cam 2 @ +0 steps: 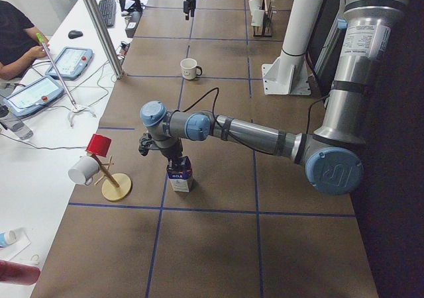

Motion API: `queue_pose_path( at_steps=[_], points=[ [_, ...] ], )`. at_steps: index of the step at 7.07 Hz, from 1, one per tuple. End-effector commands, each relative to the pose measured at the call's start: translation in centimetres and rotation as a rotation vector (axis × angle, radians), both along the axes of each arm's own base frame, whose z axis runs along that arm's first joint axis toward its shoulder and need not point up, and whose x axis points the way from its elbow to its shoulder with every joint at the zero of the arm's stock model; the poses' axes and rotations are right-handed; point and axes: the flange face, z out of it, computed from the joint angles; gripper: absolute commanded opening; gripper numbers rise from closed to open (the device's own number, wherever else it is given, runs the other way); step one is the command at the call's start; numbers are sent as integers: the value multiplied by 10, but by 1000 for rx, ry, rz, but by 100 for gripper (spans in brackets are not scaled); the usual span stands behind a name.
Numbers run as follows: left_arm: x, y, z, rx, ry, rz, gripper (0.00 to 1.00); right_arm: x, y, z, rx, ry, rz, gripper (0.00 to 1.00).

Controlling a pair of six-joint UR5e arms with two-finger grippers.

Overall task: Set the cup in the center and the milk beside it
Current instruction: 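Reach the left gripper to the milk carton and grasp its top, then carry the milk carton with the left gripper beside the mug and lower it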

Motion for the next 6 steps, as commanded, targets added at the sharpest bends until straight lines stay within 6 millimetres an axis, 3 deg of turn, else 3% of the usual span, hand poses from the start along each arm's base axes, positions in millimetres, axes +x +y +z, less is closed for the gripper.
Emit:
queue_pose_path(
  at_steps=[1, 2, 3, 4, 5, 6],
  points=[
    [48, -35, -174, -64, 30, -129, 3, 3, 2, -3, 7, -6, -2, 100],
    [145, -24, -229, -126, 39, -93, 4, 3, 2, -2, 6, -5, -2, 100],
    [220, -21, -289, -169, 57, -75, 4, 4, 2, -1, 5, -3, 1, 100],
    [272, -28, -336, -202, 60, -67, 5, 4, 2, -1, 5, -2, 2, 100],
    [332, -18, -369, -203, 53, -46, 5, 4, 2, 0, 5, -2, 2, 100],
    [363, -28, -371, -167, 57, -81, 6, 4, 2, 1, 2, 0, 4, 100]
  ],
)
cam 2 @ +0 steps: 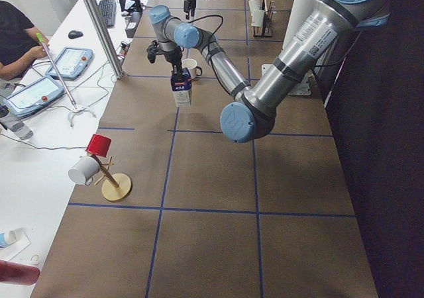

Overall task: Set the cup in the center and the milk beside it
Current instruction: 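Carry the milk carton with the left gripper beside the mug and lower it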

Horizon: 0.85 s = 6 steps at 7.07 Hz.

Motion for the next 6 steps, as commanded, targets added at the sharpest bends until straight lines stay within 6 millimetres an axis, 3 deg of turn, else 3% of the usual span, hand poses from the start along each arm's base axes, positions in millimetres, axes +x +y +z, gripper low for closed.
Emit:
queue_pose_path(
  at_steps=[1, 3, 5, 6],
  points=[
    [79, -9, -17, 43, 29, -8, 6, 0, 0, 1, -2, 3, 3, 100],
    [99, -20, -23, 64, -7, -25, 9, 0, 0, -2, -3, 2, 10, 100],
    [107, -15, -18, 63, -13, -15, 97, 0, 0, -7, 1, -3, 12, 100],
    [107, -15, -21, 67, -10, -14, 100, 0, 0, -8, 4, -4, 12, 100]
  ],
)
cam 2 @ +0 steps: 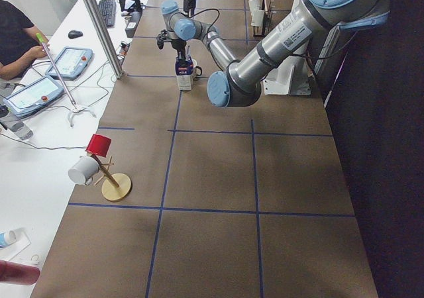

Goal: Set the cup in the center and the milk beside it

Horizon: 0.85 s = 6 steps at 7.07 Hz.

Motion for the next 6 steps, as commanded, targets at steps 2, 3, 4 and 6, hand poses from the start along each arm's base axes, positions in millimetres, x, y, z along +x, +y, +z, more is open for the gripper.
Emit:
queue_pose_path(
  at_steps=[2, 3, 4, 6],
  points=[
    [-26, 0, -28, 52, 43, -29, 100, 2, 1, 0, 2, -2, 0, 100],
    [-85, -5, -56, 106, 90, -98, 100, 7, 3, -4, 12, -6, 5, 100],
    [-166, 10, -34, 142, 115, -167, 100, 43, -5, 9, -1, 3, 48, 100],
    [-279, 28, 52, 206, 118, -154, 100, 142, -14, 78, 104, 62, 49, 100]
  ],
)
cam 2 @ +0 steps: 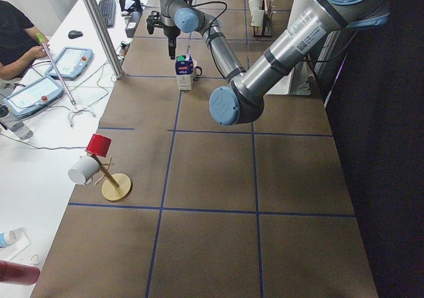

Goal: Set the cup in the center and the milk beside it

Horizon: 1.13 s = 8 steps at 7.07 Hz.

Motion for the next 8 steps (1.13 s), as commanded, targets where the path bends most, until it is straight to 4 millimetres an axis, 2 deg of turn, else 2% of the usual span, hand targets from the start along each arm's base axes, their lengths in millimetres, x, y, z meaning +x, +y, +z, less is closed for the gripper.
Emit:
queue_pose_path(
  at_steps=[1, 2, 3, 4, 5, 6, 7, 8],
  points=[
    [-112, 10, 92, 53, 4, 63, 100, 100, 3, 81, 121, 90, -33, 100],
    [-151, 16, 161, 105, -54, 123, 100, 150, 6, 109, 159, 151, -66, 100],
    [-195, 18, 215, 175, -111, 179, 100, 183, 16, 137, 199, 195, -133, 100],
    [-251, 16, 271, 208, -156, 203, 100, 201, 22, 150, 239, 218, -198, 100],
    [-283, 10, 320, 225, -186, 250, 100, 221, 25, 157, 264, 233, -222, 100],
    [-315, 1, 368, 239, -204, 295, 100, 243, 30, 173, 289, 255, -260, 100],
    [-366, -3, 415, 230, -210, 295, 100, 250, 32, 187, 268, 257, -304, 100],
    [-394, 2, 427, 236, -216, 289, 100, 242, 31, 197, 268, 255, -344, 100]
  ],
)
